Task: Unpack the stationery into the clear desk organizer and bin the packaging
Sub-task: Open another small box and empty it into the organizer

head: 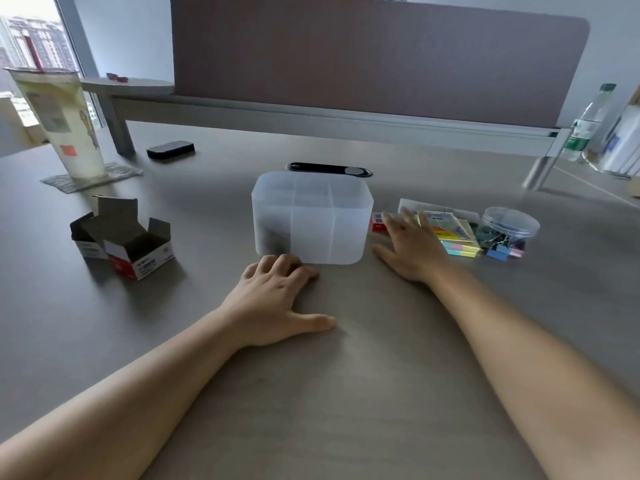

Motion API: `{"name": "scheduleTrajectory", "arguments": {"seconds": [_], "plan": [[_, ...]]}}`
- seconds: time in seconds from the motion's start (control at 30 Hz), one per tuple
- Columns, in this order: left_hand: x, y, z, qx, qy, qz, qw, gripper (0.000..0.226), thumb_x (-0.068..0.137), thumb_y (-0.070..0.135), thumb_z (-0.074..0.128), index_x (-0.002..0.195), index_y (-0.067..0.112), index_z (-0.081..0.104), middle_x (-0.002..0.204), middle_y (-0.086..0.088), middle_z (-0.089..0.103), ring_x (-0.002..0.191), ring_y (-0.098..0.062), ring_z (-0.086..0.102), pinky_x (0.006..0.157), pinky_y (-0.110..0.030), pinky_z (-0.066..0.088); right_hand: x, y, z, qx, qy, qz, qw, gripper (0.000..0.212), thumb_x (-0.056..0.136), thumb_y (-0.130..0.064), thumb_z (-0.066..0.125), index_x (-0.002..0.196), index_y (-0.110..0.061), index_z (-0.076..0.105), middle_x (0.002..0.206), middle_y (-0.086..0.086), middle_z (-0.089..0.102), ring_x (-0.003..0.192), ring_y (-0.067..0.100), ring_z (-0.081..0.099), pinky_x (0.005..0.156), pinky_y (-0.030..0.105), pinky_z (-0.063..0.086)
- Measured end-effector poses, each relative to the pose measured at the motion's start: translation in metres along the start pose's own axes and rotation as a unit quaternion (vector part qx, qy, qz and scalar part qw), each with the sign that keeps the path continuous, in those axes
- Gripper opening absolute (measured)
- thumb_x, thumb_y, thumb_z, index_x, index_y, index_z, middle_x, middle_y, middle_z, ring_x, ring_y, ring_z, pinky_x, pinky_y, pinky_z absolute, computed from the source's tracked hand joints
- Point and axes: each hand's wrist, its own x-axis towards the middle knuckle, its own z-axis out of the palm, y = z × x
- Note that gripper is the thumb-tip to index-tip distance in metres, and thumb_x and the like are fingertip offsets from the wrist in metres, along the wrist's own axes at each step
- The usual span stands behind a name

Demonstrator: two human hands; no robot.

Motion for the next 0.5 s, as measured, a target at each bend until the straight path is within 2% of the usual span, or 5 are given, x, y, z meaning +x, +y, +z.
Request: {"name": "scheduleTrajectory", "arguments": {"seconds": [0.1, 0.2, 0.27, 0.37, 0.5], "plan": [[0.0, 0.001, 0.0, -0.002, -0.003, -0.003, 1.0, 0.105, 0.042, 0.084, 0.016, 0.136, 0.036, 0.025, 0.14, 0.009, 0.025, 0.134, -0.013, 0.013, 0.112, -0.029, 0.01, -0.009, -0.003, 0.0, 0.029, 0.03, -0.014, 0.999, 0.059, 0.091, -0.036, 0.041, 0.141, -0.011, 0.021, 0.148, 0.014, 0.028, 0.142, 0.027, 0.01, 0.116, 0.036, 0.002], [0.0, 0.002, -0.001, -0.007, -0.005, -0.006, 1.0, 0.102, 0.047, 0.083, 0.023, 0.137, 0.034, 0.026, 0.141, 0.008, 0.026, 0.134, -0.014, 0.014, 0.112, -0.03, 0.011, -0.03, -0.009, -0.006, 0.068, 0.027, -0.013, 0.997, 0.056, 0.09, -0.032, 0.046, 0.138, -0.012, 0.027, 0.136, 0.015, 0.037, 0.13, 0.03, 0.03, 0.108, 0.034, 0.024], [-0.001, 0.002, -0.002, -0.01, 0.0, -0.005, 1.0, 0.105, 0.044, 0.084, 0.019, 0.136, 0.034, 0.027, 0.141, 0.008, 0.027, 0.135, -0.014, 0.016, 0.112, -0.03, 0.012, -0.046, -0.012, -0.009, 0.089, 0.04, -0.018, 0.995, 0.055, 0.089, -0.03, 0.048, 0.138, -0.012, 0.03, 0.133, 0.013, 0.041, 0.124, 0.028, 0.039, 0.101, 0.033, 0.032], [-0.004, 0.005, -0.003, -0.017, 0.003, -0.008, 1.0, 0.108, 0.04, 0.083, 0.015, 0.135, 0.034, 0.029, 0.141, 0.009, 0.029, 0.134, -0.014, 0.019, 0.111, -0.029, 0.015, -0.064, -0.014, -0.01, 0.109, 0.067, -0.028, 0.991, 0.056, 0.087, -0.028, 0.052, 0.137, -0.013, 0.032, 0.134, 0.011, 0.041, 0.125, 0.025, 0.039, 0.103, 0.034, 0.031], [-0.007, 0.005, -0.004, -0.034, 0.005, -0.015, 0.999, 0.095, 0.051, 0.079, 0.029, 0.133, 0.032, 0.034, 0.14, 0.007, 0.032, 0.133, -0.013, 0.024, 0.11, -0.028, 0.018, -0.069, -0.011, -0.011, 0.114, 0.017, 0.021, 0.993, 0.066, 0.087, -0.036, 0.051, 0.142, -0.016, 0.02, 0.149, 0.007, 0.026, 0.138, 0.023, 0.021, 0.112, 0.036, 0.019]]}}
